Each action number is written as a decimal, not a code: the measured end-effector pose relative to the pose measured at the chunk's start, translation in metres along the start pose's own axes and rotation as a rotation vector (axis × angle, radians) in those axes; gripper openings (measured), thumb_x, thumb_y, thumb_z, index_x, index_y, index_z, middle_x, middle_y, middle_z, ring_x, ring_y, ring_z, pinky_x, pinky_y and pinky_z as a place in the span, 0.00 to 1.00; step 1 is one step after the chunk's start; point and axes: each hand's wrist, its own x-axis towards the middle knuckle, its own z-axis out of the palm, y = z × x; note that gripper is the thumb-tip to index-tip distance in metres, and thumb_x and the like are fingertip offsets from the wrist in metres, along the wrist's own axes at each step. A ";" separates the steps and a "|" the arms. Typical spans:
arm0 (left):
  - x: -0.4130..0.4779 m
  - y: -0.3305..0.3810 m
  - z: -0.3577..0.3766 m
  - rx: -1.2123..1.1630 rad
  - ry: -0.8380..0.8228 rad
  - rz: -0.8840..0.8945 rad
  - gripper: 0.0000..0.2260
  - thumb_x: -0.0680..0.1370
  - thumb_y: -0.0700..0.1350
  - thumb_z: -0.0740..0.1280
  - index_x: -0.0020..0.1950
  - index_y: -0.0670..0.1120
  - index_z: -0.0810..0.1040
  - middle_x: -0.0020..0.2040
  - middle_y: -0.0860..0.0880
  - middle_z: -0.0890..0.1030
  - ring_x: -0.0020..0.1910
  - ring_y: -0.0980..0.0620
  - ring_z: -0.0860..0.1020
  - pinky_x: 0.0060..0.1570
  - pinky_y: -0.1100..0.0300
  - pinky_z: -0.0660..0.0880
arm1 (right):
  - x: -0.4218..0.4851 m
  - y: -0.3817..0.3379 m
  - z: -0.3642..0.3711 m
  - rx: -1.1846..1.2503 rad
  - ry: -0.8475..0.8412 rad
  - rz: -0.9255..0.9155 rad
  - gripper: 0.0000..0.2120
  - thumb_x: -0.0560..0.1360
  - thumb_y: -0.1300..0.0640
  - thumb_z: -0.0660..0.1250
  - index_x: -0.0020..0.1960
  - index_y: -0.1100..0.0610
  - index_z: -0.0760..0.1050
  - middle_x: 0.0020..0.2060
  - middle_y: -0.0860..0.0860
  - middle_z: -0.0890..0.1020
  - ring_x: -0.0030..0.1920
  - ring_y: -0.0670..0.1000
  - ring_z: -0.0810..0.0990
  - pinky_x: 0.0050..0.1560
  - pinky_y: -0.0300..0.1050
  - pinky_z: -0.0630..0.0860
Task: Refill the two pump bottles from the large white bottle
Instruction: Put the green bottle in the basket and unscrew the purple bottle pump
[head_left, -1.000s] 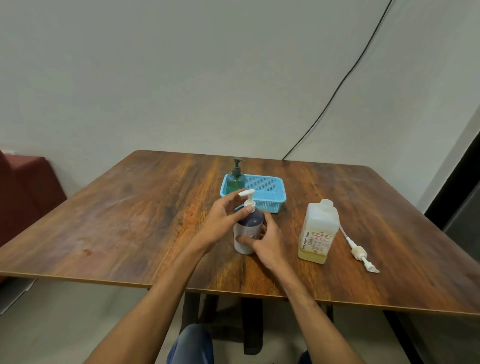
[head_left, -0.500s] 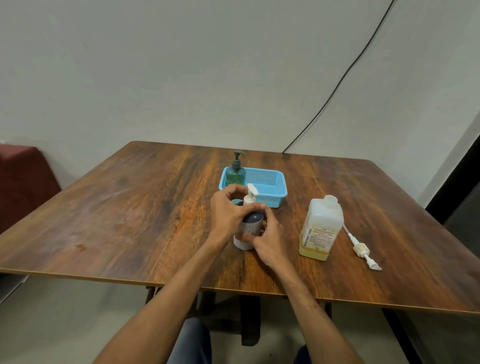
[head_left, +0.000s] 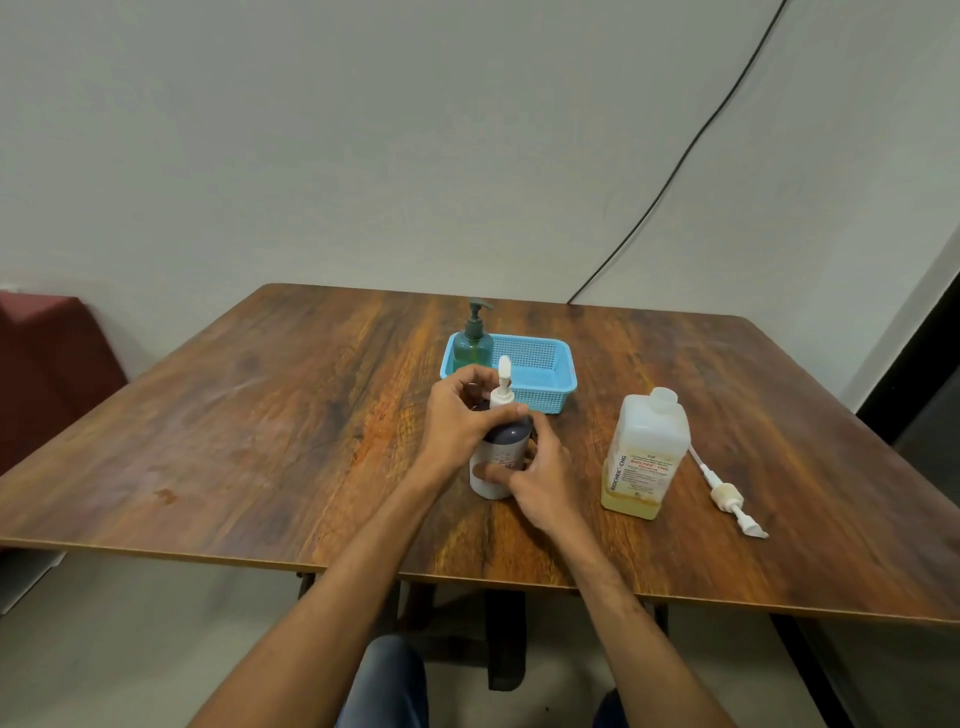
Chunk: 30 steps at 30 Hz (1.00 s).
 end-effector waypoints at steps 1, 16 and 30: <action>0.001 0.000 0.002 -0.001 -0.019 -0.001 0.18 0.68 0.41 0.81 0.54 0.40 0.80 0.50 0.46 0.86 0.51 0.48 0.84 0.50 0.55 0.83 | 0.000 0.000 0.000 0.000 -0.001 -0.001 0.40 0.66 0.60 0.81 0.72 0.44 0.67 0.67 0.44 0.76 0.68 0.47 0.75 0.68 0.58 0.75; 0.002 0.006 -0.005 -0.036 -0.128 -0.019 0.19 0.73 0.43 0.77 0.62 0.45 0.81 0.59 0.53 0.84 0.59 0.57 0.82 0.55 0.61 0.80 | 0.001 0.001 -0.001 0.021 -0.019 -0.005 0.42 0.65 0.59 0.82 0.72 0.42 0.65 0.67 0.42 0.75 0.68 0.47 0.74 0.69 0.57 0.74; 0.018 0.032 -0.007 -0.092 -0.035 0.061 0.15 0.73 0.35 0.76 0.59 0.36 0.82 0.53 0.43 0.86 0.52 0.48 0.86 0.51 0.56 0.83 | 0.001 0.001 -0.003 0.029 -0.023 -0.007 0.44 0.66 0.58 0.82 0.76 0.49 0.64 0.70 0.45 0.74 0.71 0.48 0.72 0.71 0.53 0.71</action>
